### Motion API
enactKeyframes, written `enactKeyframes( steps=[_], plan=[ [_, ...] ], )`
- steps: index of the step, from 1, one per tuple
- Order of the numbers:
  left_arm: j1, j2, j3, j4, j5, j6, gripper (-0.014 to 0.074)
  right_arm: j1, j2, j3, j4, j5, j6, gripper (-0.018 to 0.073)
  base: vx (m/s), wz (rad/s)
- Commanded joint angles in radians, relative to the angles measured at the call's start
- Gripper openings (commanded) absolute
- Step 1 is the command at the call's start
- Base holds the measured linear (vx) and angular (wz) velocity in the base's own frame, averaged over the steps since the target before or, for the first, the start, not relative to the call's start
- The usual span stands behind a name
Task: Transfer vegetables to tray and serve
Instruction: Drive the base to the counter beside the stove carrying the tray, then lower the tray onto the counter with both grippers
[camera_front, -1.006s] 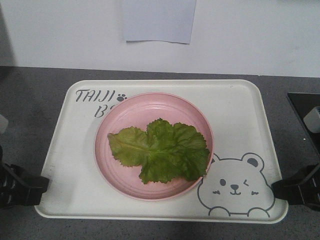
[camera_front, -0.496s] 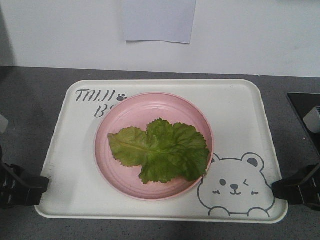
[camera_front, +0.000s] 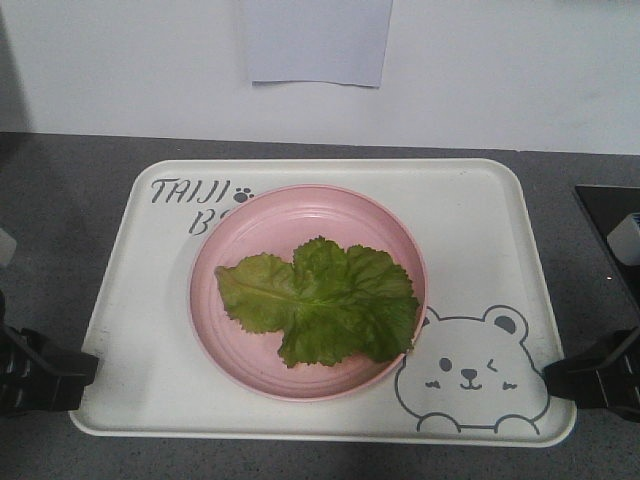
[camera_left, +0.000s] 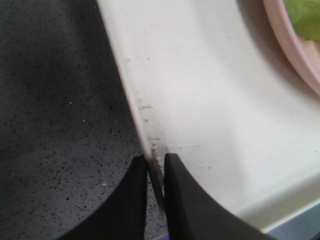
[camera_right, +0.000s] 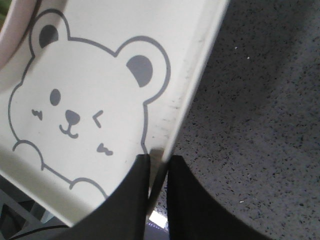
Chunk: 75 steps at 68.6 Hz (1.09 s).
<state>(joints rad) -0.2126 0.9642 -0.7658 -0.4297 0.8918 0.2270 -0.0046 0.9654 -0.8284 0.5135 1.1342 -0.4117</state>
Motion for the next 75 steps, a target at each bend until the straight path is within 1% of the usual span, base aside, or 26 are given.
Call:
enactKeyframes(
  steps=[1, 12, 19, 28, 37, 53, 66, 75],
  plan=[
    [-0.005, -0.010, -0.029, -0.055, -0.073, 0.028, -0.0006, 0.005, -0.013, -0.029, 0.066, -0.001, -0.020, -0.0001, 0.00, 0.00],
    [-0.005, 0.036, -0.032, -0.051, -0.102, 0.030, -0.0006, 0.005, -0.002, -0.029, 0.014, -0.065, 0.059, -0.0001, 0.00, 0.00],
    [-0.005, 0.079, -0.032, -0.051, -0.117, 0.032, -0.0006, 0.005, 0.031, -0.029, -0.021, -0.068, 0.093, -0.0001, 0.00, 0.00],
    [-0.005, 0.143, -0.032, -0.051, -0.138, 0.034, -0.0006, 0.005, 0.091, -0.029, -0.038, -0.082, 0.094, -0.0001, 0.00, 0.00],
    [-0.005, 0.209, -0.032, -0.051, -0.203, 0.043, -0.0006, 0.005, 0.167, -0.029, -0.048, -0.127, 0.095, -0.0001, 0.00, 0.00],
    [-0.005, 0.322, -0.032, -0.051, -0.296, 0.088, -0.0006, 0.005, 0.296, -0.029, -0.068, -0.202, 0.094, -0.0001, 0.00, 0.00],
    [-0.005, 0.408, -0.032, -0.051, -0.369, 0.093, -0.0006, 0.005, 0.383, -0.029, -0.071, -0.251, 0.082, -0.0001, 0.00, 0.00],
    [-0.005, 0.453, -0.032, -0.051, -0.398, 0.093, -0.0006, 0.005, 0.435, -0.029, -0.079, -0.279, 0.081, 0.0001, 0.00, 0.00]
  ],
)
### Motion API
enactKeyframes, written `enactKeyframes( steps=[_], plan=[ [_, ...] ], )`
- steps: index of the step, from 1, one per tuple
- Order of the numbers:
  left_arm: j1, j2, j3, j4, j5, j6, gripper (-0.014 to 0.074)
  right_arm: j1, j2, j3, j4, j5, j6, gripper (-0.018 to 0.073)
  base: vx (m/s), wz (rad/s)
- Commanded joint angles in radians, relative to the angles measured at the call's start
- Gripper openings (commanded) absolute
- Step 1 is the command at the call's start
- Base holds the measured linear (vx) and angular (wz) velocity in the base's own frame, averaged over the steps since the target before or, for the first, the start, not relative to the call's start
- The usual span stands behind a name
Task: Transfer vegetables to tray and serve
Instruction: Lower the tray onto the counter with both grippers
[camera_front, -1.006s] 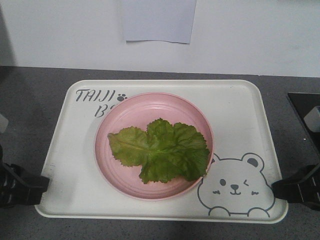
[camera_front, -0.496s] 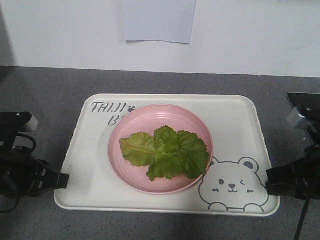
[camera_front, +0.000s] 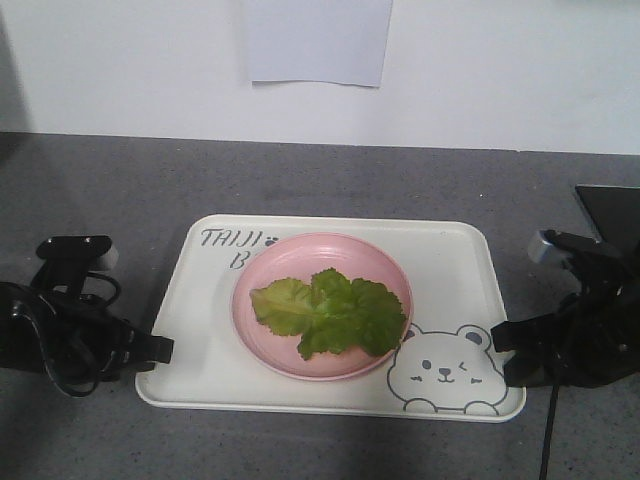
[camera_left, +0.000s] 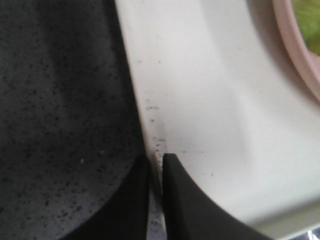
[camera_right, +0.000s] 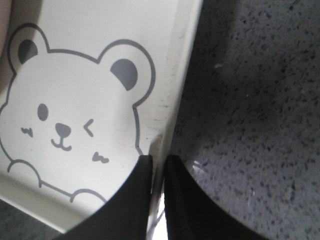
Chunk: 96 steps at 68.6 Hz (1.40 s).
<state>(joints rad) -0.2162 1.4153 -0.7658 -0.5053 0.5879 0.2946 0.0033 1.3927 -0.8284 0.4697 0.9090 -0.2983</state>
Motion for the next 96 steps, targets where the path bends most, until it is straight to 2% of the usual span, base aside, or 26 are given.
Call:
enactKeyframes(
  steps=[1, 14, 24, 32, 48, 56, 62, 71, 80, 96],
  plan=[
    [-0.002, 0.007, -0.032, 0.025, -0.095, 0.025, -0.0006, -0.003, 0.014, -0.029, -0.038, -0.055, -0.033, 0.0001, 0.00, 0.00],
    [-0.002, 0.041, -0.032, 0.025, -0.084, 0.025, -0.0003, -0.003, 0.062, -0.029, -0.048, -0.048, -0.031, 0.0013, 0.00, 0.00],
    [-0.002, 0.045, -0.032, 0.026, -0.070, 0.026, 0.0025, -0.003, 0.070, -0.029, -0.048, -0.048, -0.029, 0.0057, 0.00, 0.00],
    [-0.002, 0.045, -0.032, 0.025, -0.069, 0.026, 0.0096, -0.003, 0.070, -0.029, -0.048, -0.050, -0.029, 0.0123, 0.00, 0.00],
    [-0.002, 0.039, -0.032, 0.025, -0.056, 0.021, 0.0316, -0.003, 0.064, -0.029, -0.078, -0.067, -0.029, 0.0307, 0.00, 0.00],
    [-0.002, 0.014, -0.033, 0.025, -0.040, 0.022, 0.0372, -0.003, 0.038, -0.029, -0.104, -0.055, -0.025, 0.0373, 0.00, 0.00],
    [-0.002, -0.023, -0.033, 0.037, -0.021, 0.023, 0.0382, -0.003, 0.003, -0.029, -0.122, -0.029, -0.025, 0.0393, 0.00, 0.00],
    [-0.002, -0.098, -0.033, 0.089, 0.022, 0.025, 0.0380, -0.003, -0.084, -0.029, -0.134, 0.017, -0.025, 0.0391, 0.00, 0.00],
    [-0.002, -0.196, -0.033, 0.181, 0.077, 0.021, 0.0380, -0.003, -0.184, -0.029, -0.156, 0.072, -0.025, 0.0375, 0.00, 0.00],
    [-0.002, -0.399, -0.033, 0.327, 0.189, -0.095, 0.0380, -0.003, -0.402, -0.029, -0.205, 0.165, 0.020, 0.0320, 0.00, 0.00]
  ],
)
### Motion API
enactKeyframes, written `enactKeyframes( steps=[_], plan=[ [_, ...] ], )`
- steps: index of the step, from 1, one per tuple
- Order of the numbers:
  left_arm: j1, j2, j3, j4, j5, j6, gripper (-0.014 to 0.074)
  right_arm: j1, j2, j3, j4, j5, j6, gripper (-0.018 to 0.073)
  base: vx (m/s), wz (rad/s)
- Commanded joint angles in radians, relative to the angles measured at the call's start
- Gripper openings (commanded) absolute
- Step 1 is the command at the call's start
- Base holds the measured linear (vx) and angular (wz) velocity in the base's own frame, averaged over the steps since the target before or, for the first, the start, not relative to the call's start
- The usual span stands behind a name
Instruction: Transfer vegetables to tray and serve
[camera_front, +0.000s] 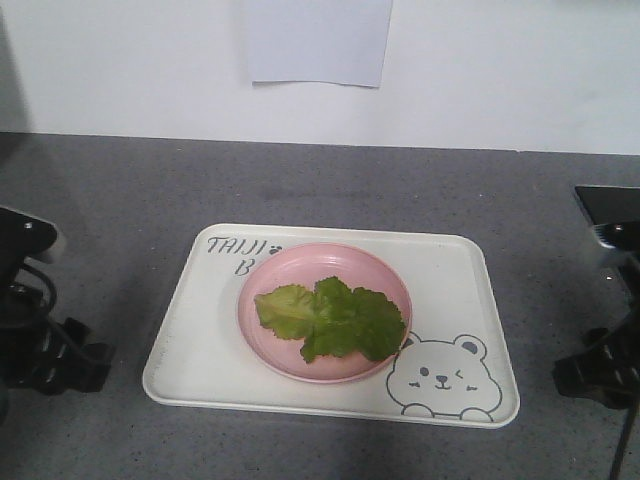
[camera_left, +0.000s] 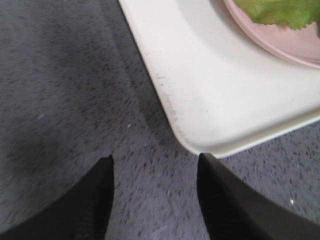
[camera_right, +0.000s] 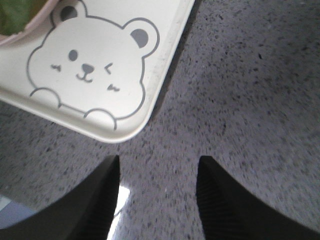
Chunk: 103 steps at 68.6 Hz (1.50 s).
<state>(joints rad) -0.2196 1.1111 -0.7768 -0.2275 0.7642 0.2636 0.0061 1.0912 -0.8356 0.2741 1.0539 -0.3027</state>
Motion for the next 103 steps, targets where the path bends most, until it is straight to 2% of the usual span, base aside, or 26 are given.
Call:
enactKeyframes(
  steps=[1, 11, 22, 31, 44, 64, 70, 81, 95, 103],
  plan=[
    [0.002, -0.109, -0.022, 0.058, 0.019, -0.073, 0.0380, -0.006, -0.117, -0.022, -0.009, 0.022, 0.026, 0.0317, 0.00, 0.00],
    [0.002, -0.232, -0.018, 0.122, 0.080, -0.150, 0.0380, -0.006, -0.271, -0.022, -0.009, 0.052, 0.032, 0.0295, 0.00, 0.00],
    [0.002, -0.364, 0.029, 0.148, 0.098, -0.205, 0.0380, -0.006, -0.435, -0.022, -0.016, 0.060, 0.032, 0.0280, 0.00, 0.00],
    [0.002, -0.459, 0.071, 0.148, 0.060, -0.209, 0.0380, -0.006, -0.551, -0.022, -0.071, 0.059, 0.042, 0.0261, 0.00, 0.00],
    [0.002, -0.543, 0.112, 0.147, -0.034, -0.209, 0.0380, -0.006, -0.627, 0.014, -0.165, 0.050, 0.131, 0.0239, 0.00, 0.00],
    [0.002, -0.549, 0.113, 0.148, -0.040, -0.209, 0.0364, -0.006, -0.643, 0.164, -0.161, 0.013, 0.157, 0.0239, 0.00, 0.00],
    [0.002, -0.549, 0.113, 0.148, -0.040, -0.209, 0.0329, -0.006, -0.643, 0.183, -0.161, -0.014, 0.170, 0.0239, 0.00, 0.00],
    [0.002, -0.549, 0.113, 0.148, -0.044, -0.209, 0.0214, -0.006, -0.643, 0.199, -0.160, -0.032, 0.175, 0.0211, 0.00, 0.00],
    [0.002, -0.549, 0.113, 0.147, -0.068, -0.209, 0.0064, -0.006, -0.643, 0.199, -0.158, -0.053, 0.188, 0.0071, 0.00, 0.00],
    [0.002, -0.549, 0.113, 0.147, -0.082, -0.209, 0.0006, -0.006, -0.643, 0.199, -0.158, -0.055, 0.188, -0.0014, 0.00, 0.00]
  ],
)
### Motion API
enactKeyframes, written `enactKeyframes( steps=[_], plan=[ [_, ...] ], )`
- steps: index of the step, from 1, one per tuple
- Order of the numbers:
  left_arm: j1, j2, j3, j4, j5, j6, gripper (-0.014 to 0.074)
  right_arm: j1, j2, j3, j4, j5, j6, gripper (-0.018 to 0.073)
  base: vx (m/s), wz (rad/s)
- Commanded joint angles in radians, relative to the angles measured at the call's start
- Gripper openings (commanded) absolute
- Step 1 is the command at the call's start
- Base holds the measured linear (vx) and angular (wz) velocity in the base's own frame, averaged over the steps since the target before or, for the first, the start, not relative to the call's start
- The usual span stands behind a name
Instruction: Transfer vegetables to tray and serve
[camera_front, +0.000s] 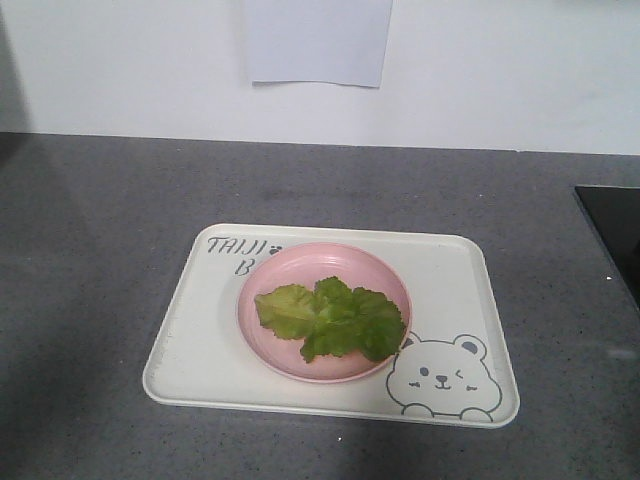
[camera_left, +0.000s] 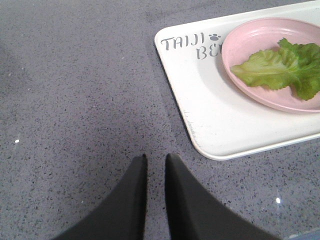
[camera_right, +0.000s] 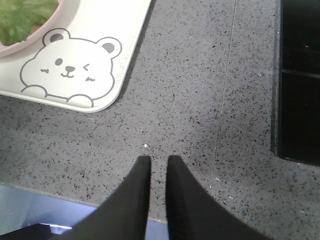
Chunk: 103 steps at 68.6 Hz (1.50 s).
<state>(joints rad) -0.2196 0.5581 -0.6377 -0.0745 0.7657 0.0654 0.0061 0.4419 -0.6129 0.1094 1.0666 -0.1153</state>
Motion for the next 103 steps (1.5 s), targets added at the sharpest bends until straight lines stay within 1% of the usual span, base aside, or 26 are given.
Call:
enactKeyframes(
  steps=[1, 3, 16, 42, 51, 54, 61, 69, 74, 81, 91, 96, 103],
  plan=[
    [0.002, 0.004, -0.026, -0.006, -0.087, -0.011, 0.0000, -0.006, 0.007, -0.024, 0.006, -0.066, 0.001, -0.0014, 0.00, 0.00],
    [0.002, 0.004, -0.026, -0.006, -0.088, -0.011, -0.0010, -0.006, 0.007, -0.024, 0.006, -0.066, 0.001, -0.0011, 0.00, 0.00],
    [0.002, 0.004, -0.026, -0.007, -0.082, -0.011, -0.0008, -0.006, 0.007, -0.024, 0.006, -0.045, 0.006, -0.0008, 0.00, 0.00],
    [-0.001, 0.004, -0.026, -0.012, -0.082, -0.011, -0.0008, -0.006, 0.007, -0.024, 0.006, -0.045, 0.006, -0.0008, 0.00, 0.00],
    [0.008, -0.017, 0.020, -0.010, -0.101, -0.010, -0.0008, -0.006, 0.007, -0.024, 0.006, -0.044, 0.006, -0.0008, 0.00, 0.00],
    [0.020, -0.051, 0.053, 0.011, -0.118, -0.008, -0.0008, -0.006, 0.007, -0.024, 0.006, -0.044, 0.006, -0.0008, 0.00, 0.00],
    [0.072, -0.146, 0.164, 0.023, -0.197, -0.019, -0.0008, -0.006, 0.007, -0.024, 0.007, -0.044, 0.006, -0.0008, 0.00, 0.00],
    [0.131, -0.279, 0.312, 0.023, -0.360, -0.019, -0.0008, -0.006, 0.007, -0.024, 0.005, -0.044, 0.006, -0.0007, 0.00, 0.00],
    [0.154, -0.360, 0.391, 0.022, -0.448, -0.019, -0.0008, -0.006, 0.007, -0.024, 0.005, -0.044, 0.006, -0.0007, 0.00, 0.00],
    [0.161, -0.456, 0.487, 0.022, -0.538, -0.021, -0.0008, -0.006, 0.007, -0.024, 0.005, -0.044, 0.006, -0.0007, 0.00, 0.00],
    [0.162, -0.558, 0.596, 0.022, -0.619, -0.072, -0.0008, -0.006, 0.007, -0.024, 0.005, -0.044, 0.006, -0.0007, 0.00, 0.00],
    [0.161, -0.587, 0.638, 0.022, -0.665, -0.082, -0.0008, -0.006, 0.007, -0.024, 0.005, -0.044, 0.006, -0.0007, 0.00, 0.00],
    [0.160, -0.584, 0.690, 0.020, -0.758, -0.098, -0.0008, -0.006, 0.007, -0.024, 0.006, -0.040, 0.006, -0.0008, 0.00, 0.00]
  ],
)
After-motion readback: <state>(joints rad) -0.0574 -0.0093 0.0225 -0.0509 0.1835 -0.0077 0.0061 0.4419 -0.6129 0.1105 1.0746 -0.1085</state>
